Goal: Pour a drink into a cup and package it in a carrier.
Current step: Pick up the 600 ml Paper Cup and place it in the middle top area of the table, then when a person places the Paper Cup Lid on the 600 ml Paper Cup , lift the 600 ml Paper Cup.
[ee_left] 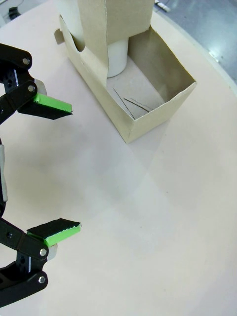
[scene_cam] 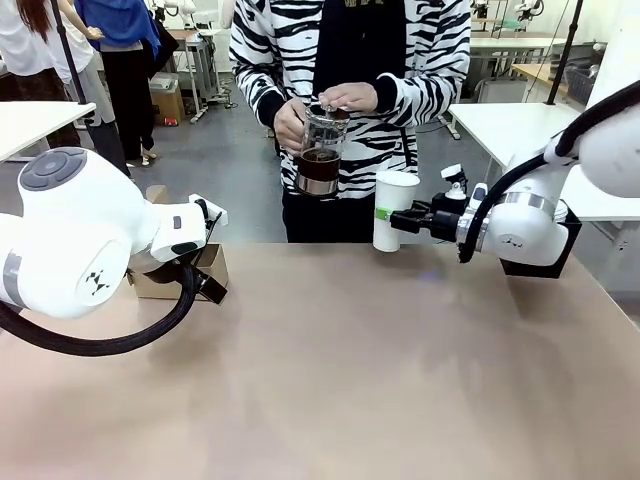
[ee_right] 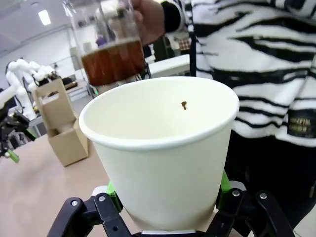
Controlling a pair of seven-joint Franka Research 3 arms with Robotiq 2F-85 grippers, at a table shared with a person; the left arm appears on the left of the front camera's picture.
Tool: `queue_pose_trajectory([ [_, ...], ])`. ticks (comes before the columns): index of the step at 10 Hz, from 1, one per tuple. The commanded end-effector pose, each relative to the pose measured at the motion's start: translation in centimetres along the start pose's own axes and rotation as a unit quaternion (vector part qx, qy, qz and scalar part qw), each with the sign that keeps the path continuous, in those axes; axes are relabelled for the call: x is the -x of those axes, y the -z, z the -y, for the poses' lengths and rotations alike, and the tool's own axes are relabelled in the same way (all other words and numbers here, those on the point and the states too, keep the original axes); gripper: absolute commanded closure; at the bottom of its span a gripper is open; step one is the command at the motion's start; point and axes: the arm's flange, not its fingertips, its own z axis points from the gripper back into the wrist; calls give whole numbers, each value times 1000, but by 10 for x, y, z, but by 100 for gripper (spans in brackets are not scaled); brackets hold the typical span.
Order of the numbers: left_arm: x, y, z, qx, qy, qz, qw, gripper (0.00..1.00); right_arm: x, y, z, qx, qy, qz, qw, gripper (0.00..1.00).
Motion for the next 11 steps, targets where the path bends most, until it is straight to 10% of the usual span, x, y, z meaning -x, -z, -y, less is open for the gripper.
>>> queue_pose_trajectory([
  [1,0,0,0,1,0,1,1000,0,4,7,5,33,-10,10,999,19],
  [11,0,0,0,1,0,1,1000,0,8,-1,4,6,3,-1,1000,19],
])
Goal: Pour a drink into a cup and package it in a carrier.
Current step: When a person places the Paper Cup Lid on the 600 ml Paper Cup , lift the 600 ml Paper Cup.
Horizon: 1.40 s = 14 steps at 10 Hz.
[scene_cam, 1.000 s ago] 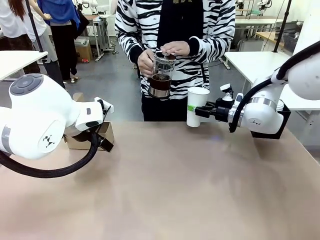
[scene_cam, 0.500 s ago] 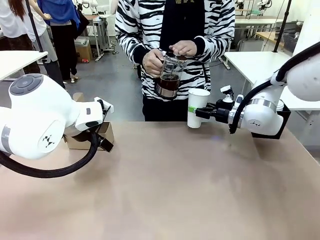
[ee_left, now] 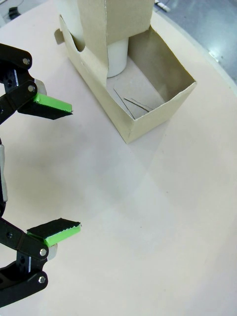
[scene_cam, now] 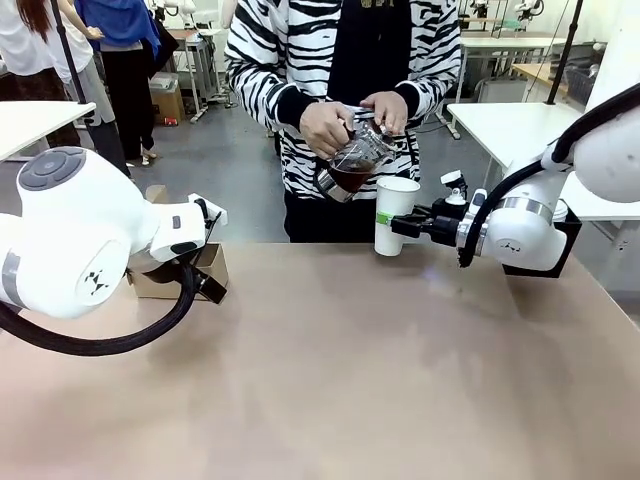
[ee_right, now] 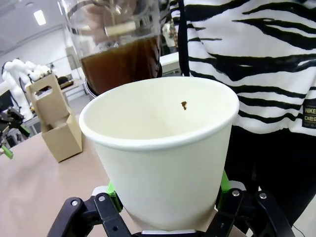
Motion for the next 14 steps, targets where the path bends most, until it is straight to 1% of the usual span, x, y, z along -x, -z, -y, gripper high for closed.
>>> queue_pose_trajectory([
  [1,0,0,0,1,0,1,1000,0,-2,1,-2,-1,0,0,1000,19],
  [14,0,0,0,1,0,1,1000,0,-2,1,-2,-1,0,0,1000,19],
])
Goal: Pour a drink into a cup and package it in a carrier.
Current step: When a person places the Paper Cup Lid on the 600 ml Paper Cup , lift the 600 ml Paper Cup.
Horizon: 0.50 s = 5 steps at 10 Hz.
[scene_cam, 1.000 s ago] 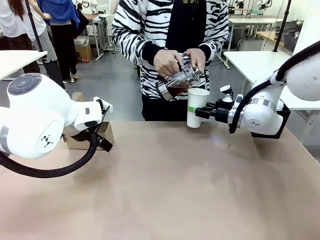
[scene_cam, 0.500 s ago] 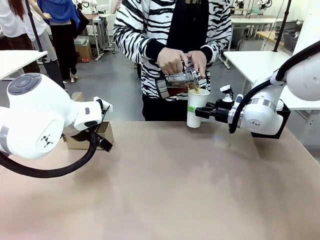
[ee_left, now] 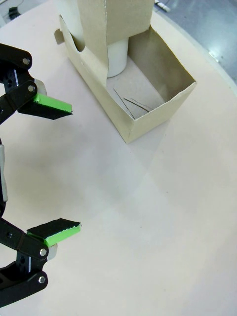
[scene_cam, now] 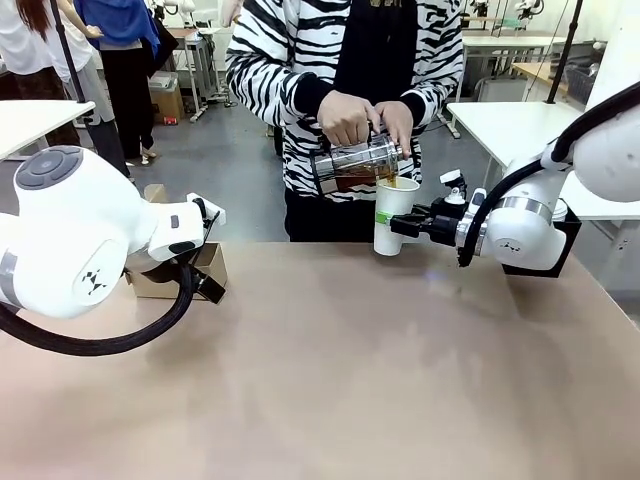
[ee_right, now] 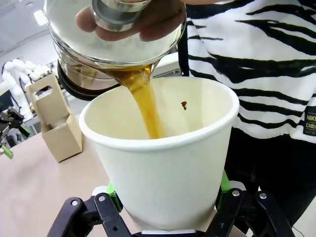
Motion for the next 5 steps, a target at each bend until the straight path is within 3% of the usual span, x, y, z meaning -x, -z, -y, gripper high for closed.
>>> queue_pose_trajectory([
  [1,0,0,0,1,0,1,1000,0,-2,1,-2,-1,0,0,1000,19],
  [5,0,0,0,1,0,1,1000,0,-2,1,-2,-1,0,0,1000,19],
])
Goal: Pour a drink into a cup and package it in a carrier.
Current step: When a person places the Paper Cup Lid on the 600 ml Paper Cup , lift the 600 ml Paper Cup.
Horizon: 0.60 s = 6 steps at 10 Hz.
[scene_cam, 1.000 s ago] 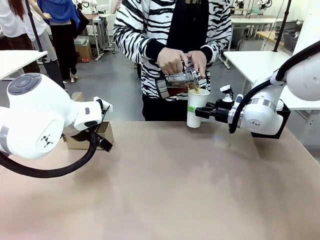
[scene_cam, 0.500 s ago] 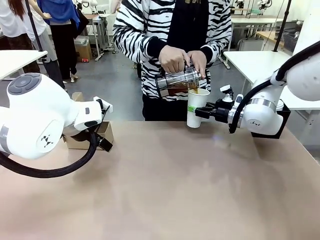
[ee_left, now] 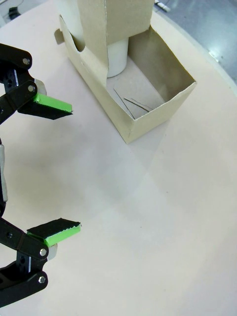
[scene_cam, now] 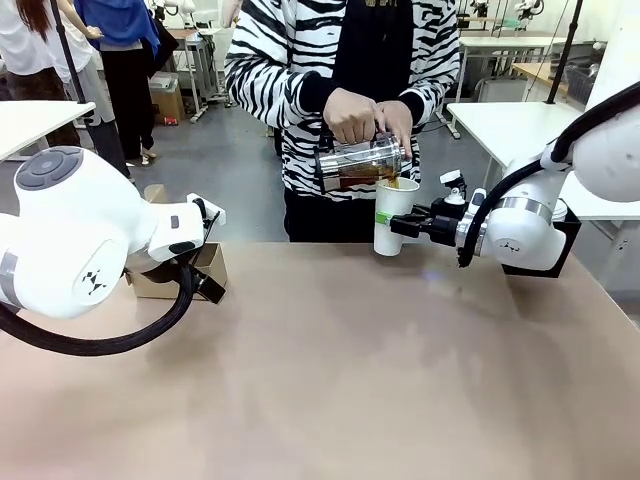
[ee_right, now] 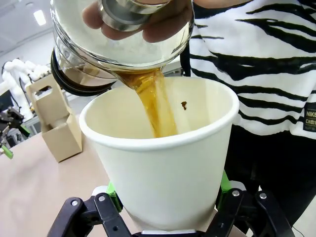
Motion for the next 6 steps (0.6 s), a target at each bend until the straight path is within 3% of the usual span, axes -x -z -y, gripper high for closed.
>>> queue_pose_trajectory([
  [1,0,0,0,1,0,1,1000,0,-2,1,-2,-1,0,0,1000,19],
  [6,0,0,0,1,0,1,1000,0,-2,1,-2,-1,0,0,1000,19],
])
